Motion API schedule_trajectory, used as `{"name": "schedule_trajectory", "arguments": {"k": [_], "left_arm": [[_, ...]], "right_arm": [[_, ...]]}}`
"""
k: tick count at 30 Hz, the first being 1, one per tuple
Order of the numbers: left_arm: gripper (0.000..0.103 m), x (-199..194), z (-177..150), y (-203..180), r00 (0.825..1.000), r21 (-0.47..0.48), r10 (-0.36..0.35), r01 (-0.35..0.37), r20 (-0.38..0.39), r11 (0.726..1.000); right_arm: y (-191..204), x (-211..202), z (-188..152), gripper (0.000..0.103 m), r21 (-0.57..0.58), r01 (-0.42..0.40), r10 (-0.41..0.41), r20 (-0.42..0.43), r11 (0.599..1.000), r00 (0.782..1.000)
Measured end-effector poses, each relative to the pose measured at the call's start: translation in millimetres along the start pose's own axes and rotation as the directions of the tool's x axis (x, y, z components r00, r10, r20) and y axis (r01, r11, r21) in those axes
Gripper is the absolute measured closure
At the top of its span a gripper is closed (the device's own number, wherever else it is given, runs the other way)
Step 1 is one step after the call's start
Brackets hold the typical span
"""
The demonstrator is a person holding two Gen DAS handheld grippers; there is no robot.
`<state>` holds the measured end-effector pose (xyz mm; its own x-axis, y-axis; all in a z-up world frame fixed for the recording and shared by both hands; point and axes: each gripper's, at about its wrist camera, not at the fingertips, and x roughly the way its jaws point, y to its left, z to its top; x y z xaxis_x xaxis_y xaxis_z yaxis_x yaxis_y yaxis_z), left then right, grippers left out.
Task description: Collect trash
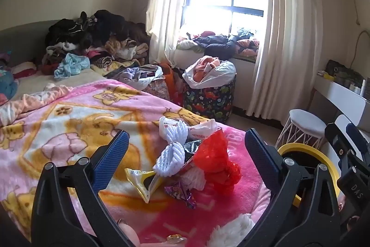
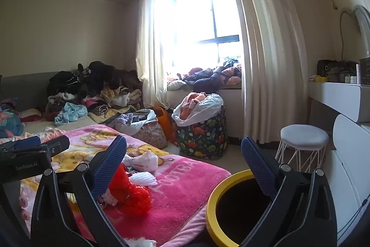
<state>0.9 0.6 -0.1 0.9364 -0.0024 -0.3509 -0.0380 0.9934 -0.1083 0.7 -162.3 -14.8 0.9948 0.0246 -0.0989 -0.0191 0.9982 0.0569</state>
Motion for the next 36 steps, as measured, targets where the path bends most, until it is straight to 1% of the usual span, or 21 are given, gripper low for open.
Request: {"name": "schedule_trajectory", "arguments": {"k": [8,12,13,16,36], "left_arm": [[0.011,2.1,3.1,-6.6,1.000,0.004,0.003,-0.004,0.016,1.000],[0.011,-3.0,8.1,-4.2,1.000,0.006,-0.005,0.005,0.023,1.000],[0.011,-2.6,9.2,-4.6,1.000,0.007,-0.005,0.005,0.023,1.000],[0.011,-9.2,10.9,-7.0,0.999,0.006,-0.011,0.011,0.030,1.000],[0.011,-10.7,9.4,-5.7,0.999,0.005,-0.013,0.013,0.038,1.000]], "right_arm": [[2.8,-2.8,0.7,0.006,-0.004,0.005,-0.005,0.002,1.000,1.000],[5.2,-7.3,1.6,0.006,-0.003,0.005,-0.005,-0.002,1.000,1.000],[4.9,-0.9,-1.5,0.006,-0.003,-0.003,0.003,-0.011,1.000,1.000],[3.2,-1.8,1.1,0.006,-0.006,-0.006,0.006,-0.010,1.000,1.000],[1.3,-1.1,1.0,0.006,-0.002,-0.008,0.008,-0.008,1.000,1.000]]}}
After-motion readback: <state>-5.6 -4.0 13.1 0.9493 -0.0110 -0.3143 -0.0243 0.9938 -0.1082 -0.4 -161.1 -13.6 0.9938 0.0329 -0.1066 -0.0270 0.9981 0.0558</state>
